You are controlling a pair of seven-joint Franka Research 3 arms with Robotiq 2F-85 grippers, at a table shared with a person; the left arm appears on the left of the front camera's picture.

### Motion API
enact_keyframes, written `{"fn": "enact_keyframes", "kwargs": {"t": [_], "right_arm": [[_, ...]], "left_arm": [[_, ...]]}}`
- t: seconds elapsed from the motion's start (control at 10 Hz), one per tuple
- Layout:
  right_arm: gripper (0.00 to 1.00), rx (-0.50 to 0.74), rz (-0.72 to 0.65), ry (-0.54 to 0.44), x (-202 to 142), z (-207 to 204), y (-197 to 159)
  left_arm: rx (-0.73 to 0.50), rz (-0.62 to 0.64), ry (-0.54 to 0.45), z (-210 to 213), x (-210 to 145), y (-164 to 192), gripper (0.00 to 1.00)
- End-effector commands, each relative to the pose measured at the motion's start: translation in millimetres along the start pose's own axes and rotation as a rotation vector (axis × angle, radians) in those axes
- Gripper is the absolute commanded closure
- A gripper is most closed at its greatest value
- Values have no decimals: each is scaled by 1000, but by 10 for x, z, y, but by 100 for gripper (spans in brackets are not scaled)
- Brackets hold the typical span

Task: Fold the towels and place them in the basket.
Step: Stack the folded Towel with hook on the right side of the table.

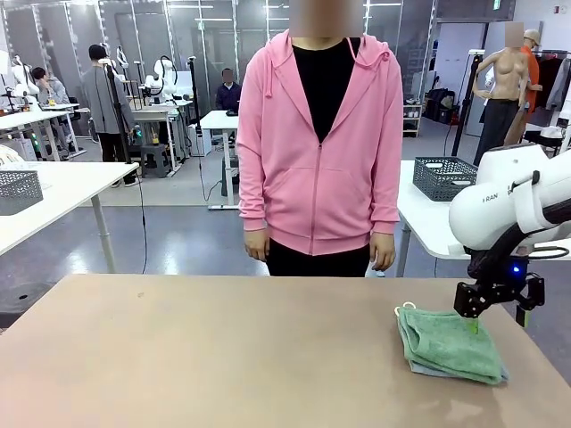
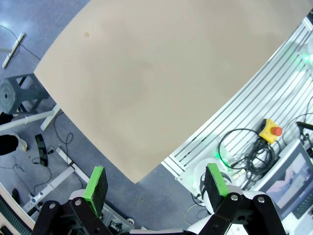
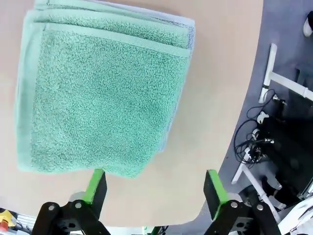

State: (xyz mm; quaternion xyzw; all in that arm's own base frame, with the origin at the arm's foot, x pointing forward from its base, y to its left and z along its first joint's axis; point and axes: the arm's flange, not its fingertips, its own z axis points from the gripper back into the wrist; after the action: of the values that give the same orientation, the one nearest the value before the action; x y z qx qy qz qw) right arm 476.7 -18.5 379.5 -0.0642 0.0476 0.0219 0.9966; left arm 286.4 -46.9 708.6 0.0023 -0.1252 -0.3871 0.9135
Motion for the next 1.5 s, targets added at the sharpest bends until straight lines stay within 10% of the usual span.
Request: {"fn": "enact_keyframes", "kwargs": {"t": [0.0,0.8,1.4], "right_arm": [[0,0,-2,9,-11,-9,-17],[0,0,-1,3,-4,-3,-3],[0,157,231,-387,-1265,2297,-314]], "left_arm": [[9,-4,4,-7,-6,-4,0],[9,-4,4,-7,-6,-4,0],[23,-64,-161,737,56,320,0]]}}
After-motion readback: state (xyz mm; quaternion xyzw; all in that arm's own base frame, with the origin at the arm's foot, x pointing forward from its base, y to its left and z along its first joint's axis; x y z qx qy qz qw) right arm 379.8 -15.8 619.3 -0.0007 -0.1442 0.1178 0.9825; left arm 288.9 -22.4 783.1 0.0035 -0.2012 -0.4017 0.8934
